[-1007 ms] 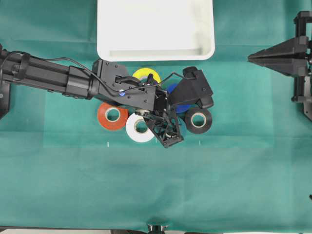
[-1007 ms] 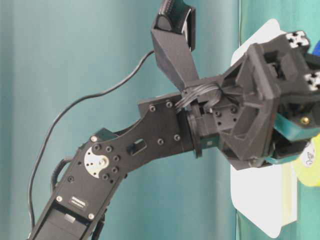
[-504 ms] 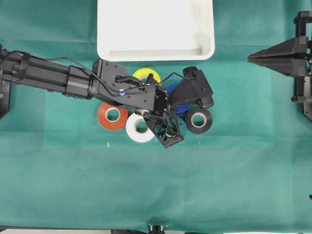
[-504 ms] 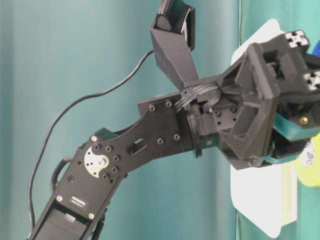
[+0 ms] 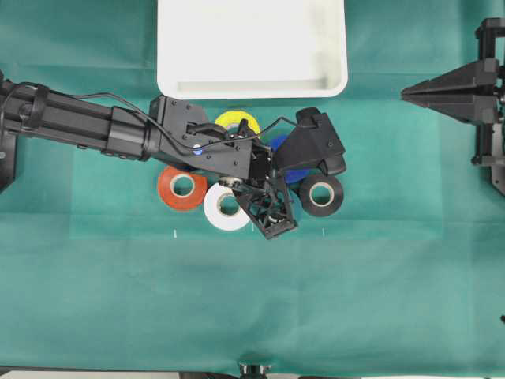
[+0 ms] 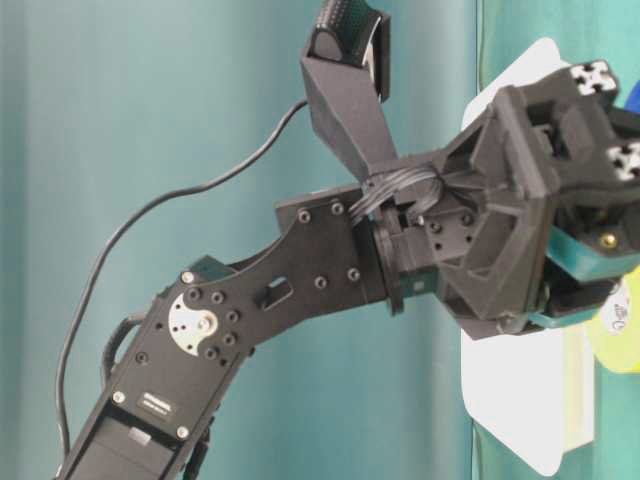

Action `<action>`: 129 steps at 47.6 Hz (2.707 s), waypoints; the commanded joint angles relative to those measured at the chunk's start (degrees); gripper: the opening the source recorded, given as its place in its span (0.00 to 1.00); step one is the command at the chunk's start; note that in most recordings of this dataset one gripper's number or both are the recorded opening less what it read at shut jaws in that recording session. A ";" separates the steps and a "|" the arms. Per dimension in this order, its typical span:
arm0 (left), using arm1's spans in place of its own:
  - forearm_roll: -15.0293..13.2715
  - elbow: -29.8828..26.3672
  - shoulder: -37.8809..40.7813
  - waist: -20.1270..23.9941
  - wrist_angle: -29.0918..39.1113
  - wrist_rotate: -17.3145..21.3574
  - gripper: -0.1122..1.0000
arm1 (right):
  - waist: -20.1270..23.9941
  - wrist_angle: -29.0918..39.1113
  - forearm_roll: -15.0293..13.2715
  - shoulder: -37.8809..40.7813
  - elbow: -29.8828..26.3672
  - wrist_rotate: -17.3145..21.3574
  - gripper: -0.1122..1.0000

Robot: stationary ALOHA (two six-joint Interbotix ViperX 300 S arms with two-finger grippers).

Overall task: Pick up the tape from a random location and place it into the white case.
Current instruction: 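Close the left gripper on the teal roll's side wall, then lift the teal tape roll up with the left gripper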

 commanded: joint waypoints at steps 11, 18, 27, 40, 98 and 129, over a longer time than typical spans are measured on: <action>0.09 -0.88 -2.99 0.18 0.09 0.18 0.30 | -0.09 -0.26 -0.09 0.18 -1.05 0.00 0.12; 0.09 -1.14 -4.92 0.18 0.53 0.35 0.30 | -0.18 -0.26 -0.09 0.26 -1.05 0.09 0.12; 0.09 -1.23 -7.47 0.18 1.67 0.53 0.30 | -0.09 -0.26 -0.09 0.26 -1.05 0.00 0.12; 0.26 -1.93 -11.51 0.09 3.87 0.88 0.30 | -0.09 -0.26 -0.09 0.18 -1.14 0.00 0.12; 0.44 -12.48 -17.75 0.18 17.67 3.69 0.30 | -0.09 -0.26 -0.09 0.18 -1.14 -0.18 0.12; 0.44 -14.41 -18.98 0.09 20.13 4.31 0.30 | -0.09 -0.26 -0.09 0.18 -1.23 -0.18 0.12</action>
